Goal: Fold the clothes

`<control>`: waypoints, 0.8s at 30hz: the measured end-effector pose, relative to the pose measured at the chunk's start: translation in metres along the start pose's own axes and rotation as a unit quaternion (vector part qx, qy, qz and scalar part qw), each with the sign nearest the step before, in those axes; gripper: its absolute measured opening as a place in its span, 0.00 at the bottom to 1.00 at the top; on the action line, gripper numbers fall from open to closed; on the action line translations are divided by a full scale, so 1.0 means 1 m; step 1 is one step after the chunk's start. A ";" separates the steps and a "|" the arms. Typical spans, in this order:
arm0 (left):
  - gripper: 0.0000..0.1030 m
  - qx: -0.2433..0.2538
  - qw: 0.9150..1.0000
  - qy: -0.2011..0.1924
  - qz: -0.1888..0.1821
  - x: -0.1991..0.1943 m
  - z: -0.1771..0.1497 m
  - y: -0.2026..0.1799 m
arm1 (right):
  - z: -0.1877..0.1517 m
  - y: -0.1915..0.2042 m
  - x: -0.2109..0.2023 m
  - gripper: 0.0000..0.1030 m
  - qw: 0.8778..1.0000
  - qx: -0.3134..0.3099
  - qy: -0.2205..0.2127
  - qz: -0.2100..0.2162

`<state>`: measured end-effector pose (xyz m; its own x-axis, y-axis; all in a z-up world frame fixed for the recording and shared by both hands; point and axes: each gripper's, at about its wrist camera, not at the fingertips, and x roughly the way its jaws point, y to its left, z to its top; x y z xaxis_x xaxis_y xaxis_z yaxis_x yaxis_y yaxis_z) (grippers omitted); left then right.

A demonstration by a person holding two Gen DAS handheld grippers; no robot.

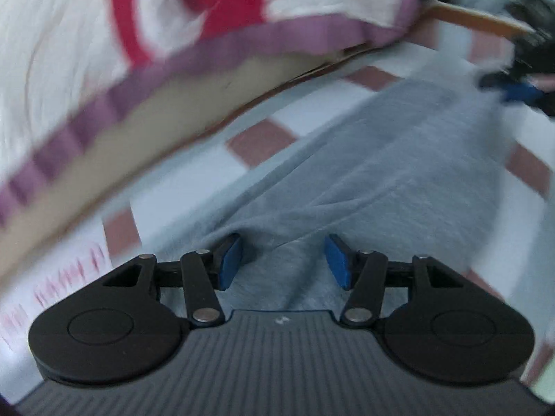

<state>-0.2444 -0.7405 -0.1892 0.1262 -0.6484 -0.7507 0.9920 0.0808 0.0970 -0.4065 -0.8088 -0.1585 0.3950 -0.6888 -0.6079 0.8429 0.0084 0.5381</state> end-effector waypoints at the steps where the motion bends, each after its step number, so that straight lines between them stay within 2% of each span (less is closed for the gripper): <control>1: 0.52 -0.019 1.000 -0.007 -0.004 0.001 -0.003 0.005 | 0.001 0.003 0.003 0.23 1.000 -0.013 0.002 -0.009; 5: 0.53 -0.063 0.998 -0.007 -0.019 0.009 -0.008 0.017 | 0.010 0.004 -0.001 0.27 1.000 -0.024 -0.014 -0.003; 8: 0.54 -0.087 0.996 0.003 -0.034 0.016 -0.004 0.025 | 0.023 -0.019 -0.027 0.30 0.997 0.026 -0.075 0.016; 9: 0.54 -0.096 0.995 0.005 -0.039 0.020 -0.002 0.028 | 0.026 -0.030 -0.035 0.30 0.995 0.053 -0.086 0.024; 11: 0.55 -0.110 0.993 0.008 -0.048 0.024 0.001 0.033 | 0.025 -0.056 -0.039 0.30 0.990 0.120 -0.078 0.011; 12: 0.55 -0.112 0.992 0.008 -0.049 0.025 0.001 0.033 | 0.021 -0.069 -0.038 0.34 0.985 0.158 -0.066 -0.001; 14: 0.55 -0.113 0.992 0.006 -0.050 0.026 0.001 0.033 | 0.008 -0.093 -0.034 0.36 0.970 0.241 -0.035 -0.017; 15: 0.55 -0.112 0.992 0.004 -0.050 0.025 0.000 0.033 | -0.001 -0.103 -0.032 0.37 0.959 0.283 -0.020 0.000; 17: 0.55 -0.112 0.992 0.001 -0.052 0.024 -0.002 0.033 | -0.017 -0.117 -0.025 0.48 0.933 0.358 -0.002 0.041; 18: 0.56 -0.113 0.992 -0.001 -0.053 0.024 -0.003 0.034 | -0.022 -0.120 -0.021 0.54 0.923 0.381 0.003 0.058; 19: 0.56 -0.114 0.992 -0.002 -0.053 0.023 -0.003 0.034 | -0.025 -0.121 -0.017 0.54 0.916 0.395 0.007 0.071; 21: 0.56 -0.116 0.992 -0.001 -0.050 0.023 -0.003 0.033 | -0.028 -0.118 -0.010 0.56 0.910 0.407 0.002 0.083; 24: 0.56 -0.119 0.992 -0.001 -0.044 0.022 -0.002 0.031 | -0.027 -0.107 -0.002 0.62 0.918 0.388 -0.005 0.084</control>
<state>-0.2113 -0.7508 -0.2041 0.0393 -0.6630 -0.7475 0.9717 0.1998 -0.1262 -0.4877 -0.7883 -0.2304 0.4884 -0.7322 -0.4748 0.2539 -0.4013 0.8800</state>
